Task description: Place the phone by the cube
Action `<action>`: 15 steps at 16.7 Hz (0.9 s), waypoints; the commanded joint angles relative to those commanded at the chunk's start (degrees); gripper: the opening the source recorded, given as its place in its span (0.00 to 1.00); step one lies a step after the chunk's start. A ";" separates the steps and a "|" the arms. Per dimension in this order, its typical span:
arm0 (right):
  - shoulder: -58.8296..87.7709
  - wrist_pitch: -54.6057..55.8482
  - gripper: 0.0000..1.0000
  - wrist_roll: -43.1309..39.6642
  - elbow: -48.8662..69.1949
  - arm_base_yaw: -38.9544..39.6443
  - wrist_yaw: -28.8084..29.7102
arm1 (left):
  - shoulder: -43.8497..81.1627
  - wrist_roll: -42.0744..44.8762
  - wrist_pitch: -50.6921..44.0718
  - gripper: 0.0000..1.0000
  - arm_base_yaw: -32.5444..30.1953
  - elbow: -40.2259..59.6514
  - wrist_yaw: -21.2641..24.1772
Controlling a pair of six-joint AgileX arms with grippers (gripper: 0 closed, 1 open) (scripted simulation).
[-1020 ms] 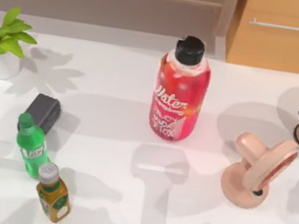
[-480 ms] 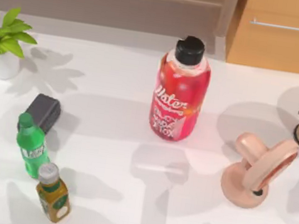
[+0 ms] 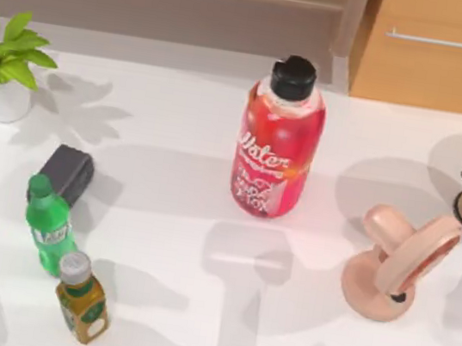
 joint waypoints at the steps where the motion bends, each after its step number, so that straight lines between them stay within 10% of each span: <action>1: 0.00 0.00 1.00 0.00 0.00 0.00 0.00 | 4.05 2.19 -1.99 1.00 2.21 2.35 0.07; 15: 0.00 0.00 1.00 0.00 0.00 0.00 0.00 | 19.60 10.31 -6.69 1.00 10.56 10.47 0.56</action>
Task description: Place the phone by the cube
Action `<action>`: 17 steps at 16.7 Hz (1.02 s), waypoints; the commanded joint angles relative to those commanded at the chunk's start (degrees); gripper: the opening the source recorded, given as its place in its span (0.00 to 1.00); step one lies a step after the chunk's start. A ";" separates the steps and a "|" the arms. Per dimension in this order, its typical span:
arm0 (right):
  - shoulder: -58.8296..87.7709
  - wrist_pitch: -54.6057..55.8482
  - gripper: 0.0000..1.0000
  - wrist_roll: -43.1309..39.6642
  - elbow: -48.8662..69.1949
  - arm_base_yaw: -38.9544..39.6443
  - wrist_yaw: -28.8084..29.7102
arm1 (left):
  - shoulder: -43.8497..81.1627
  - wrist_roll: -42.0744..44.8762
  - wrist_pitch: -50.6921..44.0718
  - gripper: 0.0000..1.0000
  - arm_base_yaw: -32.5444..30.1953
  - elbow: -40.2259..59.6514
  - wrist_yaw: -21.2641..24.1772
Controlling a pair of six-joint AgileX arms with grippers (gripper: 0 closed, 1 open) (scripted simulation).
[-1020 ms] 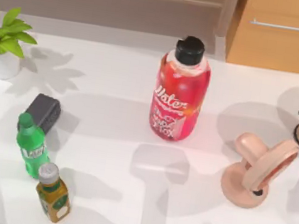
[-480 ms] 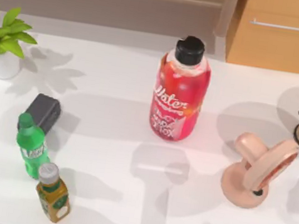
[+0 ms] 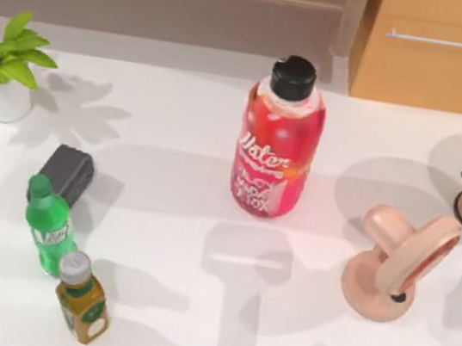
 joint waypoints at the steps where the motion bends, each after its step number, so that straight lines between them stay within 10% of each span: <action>1: 0.00 0.00 1.00 0.00 0.00 0.00 0.00 | 0.85 0.04 1.61 1.00 0.01 -0.64 0.00; 9: 0.00 0.00 1.00 0.00 0.00 0.00 0.00 | 4.10 0.13 7.35 1.00 0.05 -3.17 0.01; 17: 0.00 0.00 1.00 0.00 0.00 0.00 0.00 | 4.10 0.13 7.35 0.40 0.05 -3.17 0.01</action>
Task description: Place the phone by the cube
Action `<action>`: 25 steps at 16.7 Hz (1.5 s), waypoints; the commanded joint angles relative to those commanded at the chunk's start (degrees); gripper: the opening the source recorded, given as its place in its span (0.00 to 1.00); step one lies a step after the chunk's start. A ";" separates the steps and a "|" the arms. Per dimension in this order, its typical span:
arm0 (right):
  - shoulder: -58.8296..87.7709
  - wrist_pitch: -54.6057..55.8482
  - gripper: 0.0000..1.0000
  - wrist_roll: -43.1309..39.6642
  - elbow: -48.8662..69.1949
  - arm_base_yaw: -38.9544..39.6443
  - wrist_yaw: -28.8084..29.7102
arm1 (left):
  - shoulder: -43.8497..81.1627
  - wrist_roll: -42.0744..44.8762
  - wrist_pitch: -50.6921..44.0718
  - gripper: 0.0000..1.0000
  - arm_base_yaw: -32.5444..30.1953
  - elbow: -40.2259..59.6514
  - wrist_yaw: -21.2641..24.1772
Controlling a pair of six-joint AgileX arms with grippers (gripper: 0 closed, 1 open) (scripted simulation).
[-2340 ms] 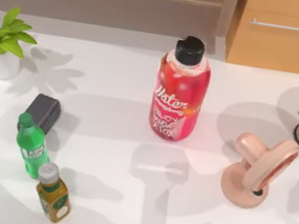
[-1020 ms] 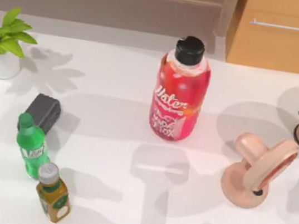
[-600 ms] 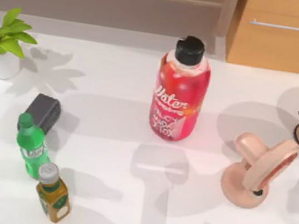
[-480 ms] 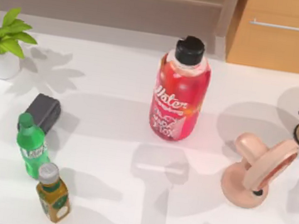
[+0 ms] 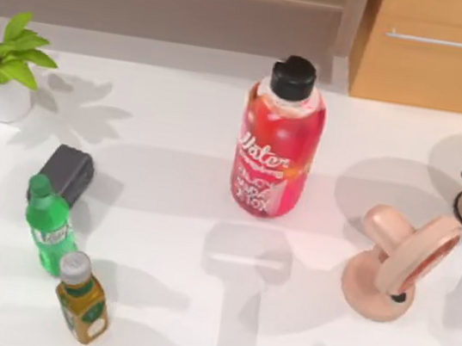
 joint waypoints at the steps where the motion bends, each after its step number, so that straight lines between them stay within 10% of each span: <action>1: 0.00 0.00 1.00 0.00 0.00 0.00 0.00 | 0.00 0.00 0.00 0.32 0.00 0.00 0.00; 6: 0.00 0.00 1.00 0.00 0.00 0.00 0.00 | 0.00 0.00 0.00 0.00 0.00 0.00 0.00; 25: 0.00 0.00 1.00 0.00 0.00 0.00 0.00 | -3.75 -0.37 -6.36 0.00 -0.09 2.59 0.63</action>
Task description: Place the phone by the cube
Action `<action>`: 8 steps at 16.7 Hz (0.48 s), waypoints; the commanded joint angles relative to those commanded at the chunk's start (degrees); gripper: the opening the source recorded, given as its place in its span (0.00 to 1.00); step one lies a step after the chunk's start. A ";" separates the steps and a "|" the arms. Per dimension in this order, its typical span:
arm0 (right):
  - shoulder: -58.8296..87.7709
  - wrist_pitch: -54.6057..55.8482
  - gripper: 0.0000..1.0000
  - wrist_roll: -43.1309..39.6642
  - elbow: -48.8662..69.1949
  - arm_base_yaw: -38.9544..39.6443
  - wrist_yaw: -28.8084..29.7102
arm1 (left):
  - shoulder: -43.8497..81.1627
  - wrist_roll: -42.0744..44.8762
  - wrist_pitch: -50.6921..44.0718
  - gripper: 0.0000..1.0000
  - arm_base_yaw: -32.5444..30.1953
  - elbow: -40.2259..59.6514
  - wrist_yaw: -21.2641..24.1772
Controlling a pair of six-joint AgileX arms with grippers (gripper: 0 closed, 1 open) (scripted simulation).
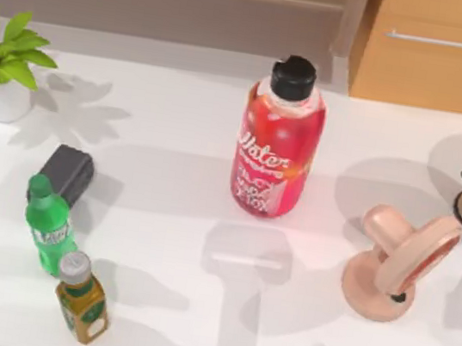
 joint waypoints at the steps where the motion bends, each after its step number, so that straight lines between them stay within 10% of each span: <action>1: 0.00 0.00 1.00 0.00 0.00 0.00 0.00 | -0.61 -1.12 0.71 0.00 0.34 0.83 -0.27; 8: 0.00 0.00 1.00 0.00 0.00 0.00 0.00 | -7.55 -22.15 14.75 0.00 6.41 13.16 -4.46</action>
